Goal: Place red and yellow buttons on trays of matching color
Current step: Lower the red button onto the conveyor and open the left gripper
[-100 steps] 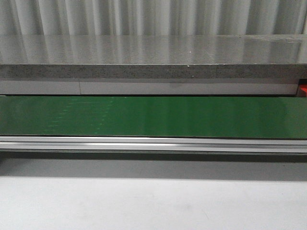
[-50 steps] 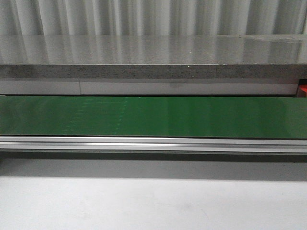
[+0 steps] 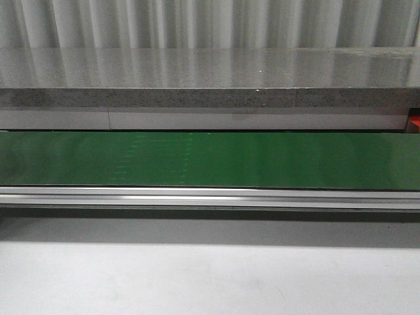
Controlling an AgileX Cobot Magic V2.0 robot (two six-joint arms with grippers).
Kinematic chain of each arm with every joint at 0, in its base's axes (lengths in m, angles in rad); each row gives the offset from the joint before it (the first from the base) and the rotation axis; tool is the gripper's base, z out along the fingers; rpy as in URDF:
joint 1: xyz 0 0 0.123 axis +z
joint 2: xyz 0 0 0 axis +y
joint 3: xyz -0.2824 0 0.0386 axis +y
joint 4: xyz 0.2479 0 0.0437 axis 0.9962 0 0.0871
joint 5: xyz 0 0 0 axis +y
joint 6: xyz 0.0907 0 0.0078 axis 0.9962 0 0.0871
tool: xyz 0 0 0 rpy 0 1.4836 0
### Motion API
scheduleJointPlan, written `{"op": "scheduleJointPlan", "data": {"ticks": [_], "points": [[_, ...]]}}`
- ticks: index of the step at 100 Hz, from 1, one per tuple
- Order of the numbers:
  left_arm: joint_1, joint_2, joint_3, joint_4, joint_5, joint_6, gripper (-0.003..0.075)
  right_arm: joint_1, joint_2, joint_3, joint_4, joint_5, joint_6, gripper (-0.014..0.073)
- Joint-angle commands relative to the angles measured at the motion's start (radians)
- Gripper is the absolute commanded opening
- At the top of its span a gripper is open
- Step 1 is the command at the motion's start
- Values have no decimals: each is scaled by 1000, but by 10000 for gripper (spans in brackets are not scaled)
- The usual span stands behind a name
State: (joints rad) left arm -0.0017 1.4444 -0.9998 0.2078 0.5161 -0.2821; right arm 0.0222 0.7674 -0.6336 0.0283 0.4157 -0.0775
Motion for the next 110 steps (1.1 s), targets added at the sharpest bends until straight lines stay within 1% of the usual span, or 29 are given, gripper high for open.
{"op": "scheduleJointPlan", "data": {"ticks": [1,60,65,70,77,81,82,84,85,86,87,88,89,91,92,96,99,110], "points": [[-9,-18,-15,6,-104,-2,-20,2,-10,-33,-3,-68,-9,-68],[-9,83,-13,-3,-122,-2,-20,2,-10,-33,-3,-68,-9,-68],[-9,83,-13,-3,-120,-2,-8,2,-10,-33,-3,-68,-9,-68],[-9,81,-13,-3,-120,-2,34,2,-10,-33,-3,-68,-9,-68],[-9,81,-13,-3,-120,-2,159,2,-10,-33,-3,-68,-9,-68],[-9,79,-13,-3,-120,-2,270,2,-10,-33,-3,-68,-9,-68],[-12,79,-13,-3,-120,-2,311,2,-10,-33,-3,-68,-9,-68],[-11,79,-13,-3,-118,-2,354,2,-10,-33,-3,-68,-9,-68],[-11,79,-13,-3,-118,-2,399,2,-10,-33,-3,-68,-9,-68],[-11,79,-13,-3,-118,-2,421,2,-10,-33,-3,-68,-9,-68],[-11,79,-13,-5,-118,-2,466,2,-10,-33,-3,-68,-9,-68],[-11,79,-13,-5,-118,-2,489,2,-10,-33,-3,-68,-9,-68],[-13,79,-13,-5,-118,-2,531,2,-10,-33,-3,-68,-9,-68],[-15,77,-13,-8,-118,-2,572,2,-10,-33,-3,-68,-9,-68],[-15,78,-13,-8,-118,-2,610,2,-10,-33,-3,-68,-9,-68],[-20,75,-13,-10,-111,-2,701,2,-10,-33,-3,-68,-9,-68],[-24,68,-13,-10,-109,-2,719,2,-10,-33,-3,-68,-9,-68],[-38,29,-17,-10,-103,-2,643,2,-10,-33,-3,-68,-9,-68]]}}
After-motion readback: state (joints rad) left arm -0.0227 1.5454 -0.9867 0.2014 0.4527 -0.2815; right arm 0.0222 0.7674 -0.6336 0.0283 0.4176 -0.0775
